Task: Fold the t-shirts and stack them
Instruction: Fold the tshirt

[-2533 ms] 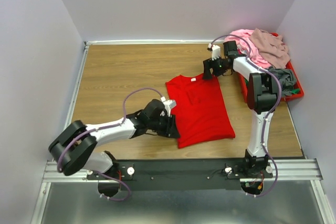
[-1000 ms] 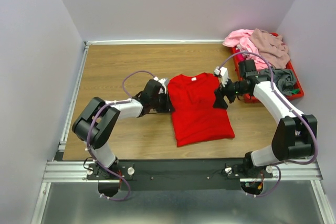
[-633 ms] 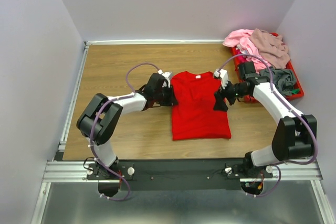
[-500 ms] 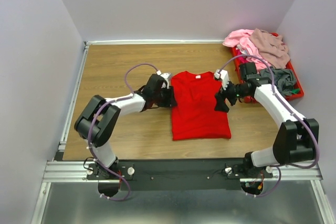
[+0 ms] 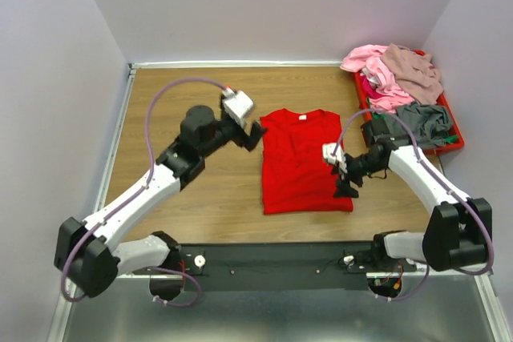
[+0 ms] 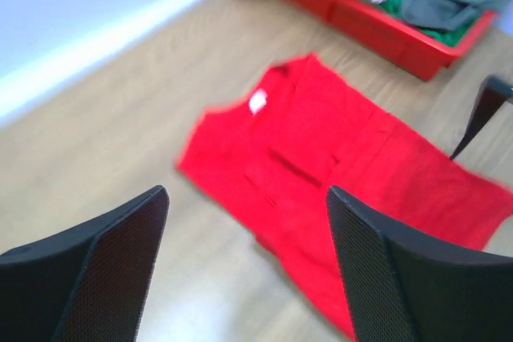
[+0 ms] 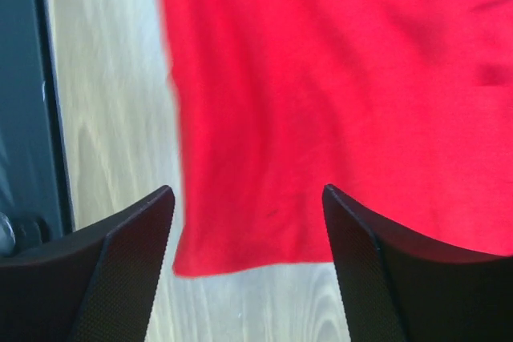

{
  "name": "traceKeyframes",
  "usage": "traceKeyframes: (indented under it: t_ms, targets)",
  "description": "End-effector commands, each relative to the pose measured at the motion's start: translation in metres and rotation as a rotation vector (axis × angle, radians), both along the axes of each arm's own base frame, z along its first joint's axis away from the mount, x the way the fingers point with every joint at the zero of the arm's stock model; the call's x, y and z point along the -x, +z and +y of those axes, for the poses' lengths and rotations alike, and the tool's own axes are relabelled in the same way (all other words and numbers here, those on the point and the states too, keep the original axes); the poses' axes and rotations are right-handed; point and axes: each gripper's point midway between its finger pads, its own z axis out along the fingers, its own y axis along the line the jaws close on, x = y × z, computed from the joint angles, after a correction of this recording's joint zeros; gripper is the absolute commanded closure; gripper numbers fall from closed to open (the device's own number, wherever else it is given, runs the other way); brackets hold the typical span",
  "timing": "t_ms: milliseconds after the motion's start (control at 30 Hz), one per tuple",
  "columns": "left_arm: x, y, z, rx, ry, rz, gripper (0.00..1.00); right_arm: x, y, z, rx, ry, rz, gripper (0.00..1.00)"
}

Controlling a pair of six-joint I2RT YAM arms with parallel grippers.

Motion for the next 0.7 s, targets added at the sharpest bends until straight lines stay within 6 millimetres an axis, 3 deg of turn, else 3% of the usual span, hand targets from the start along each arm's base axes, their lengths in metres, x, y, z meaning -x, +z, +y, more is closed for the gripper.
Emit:
traceKeyframes:
  t_ms: [0, 67, 100, 133, 233, 400, 667]
  targets:
    - [0.071, -0.024, -0.052, -0.245, -0.389, -0.301, 0.14, 0.046, -0.029, -0.024, 0.131, 0.245, -0.054, 0.2]
    - [0.102, -0.06, -0.061, -0.397, -0.499, -0.395, 0.14, 0.05, -0.044, -0.033, 0.195, 0.275, -0.118, 0.2]
    - [0.129, -0.073, -0.075, -0.43, -0.586, -0.424, 0.15, 0.048, -0.047, -0.041, 0.241, 0.276, -0.15, 0.2]
    - [0.142, -0.096, -0.075, -0.481, -0.641, -0.414, 0.17, 0.049, -0.049, -0.043, 0.255, 0.278, -0.154, 0.21]
    - [0.179, -0.131, -0.083, -0.553, -0.747, -0.396, 0.18, 0.056, -0.058, -0.047, 0.269, 0.278, -0.135, 0.23]
    - [0.196, -0.163, -0.088, -0.618, -0.791, -0.39, 0.19, 0.057, -0.073, -0.047, 0.271, 0.263, -0.138, 0.28]
    - [0.177, -0.197, -0.085, -0.741, -0.737, -0.4, 0.19, 0.051, -0.078, -0.046, 0.267, 0.258, -0.147, 0.32]
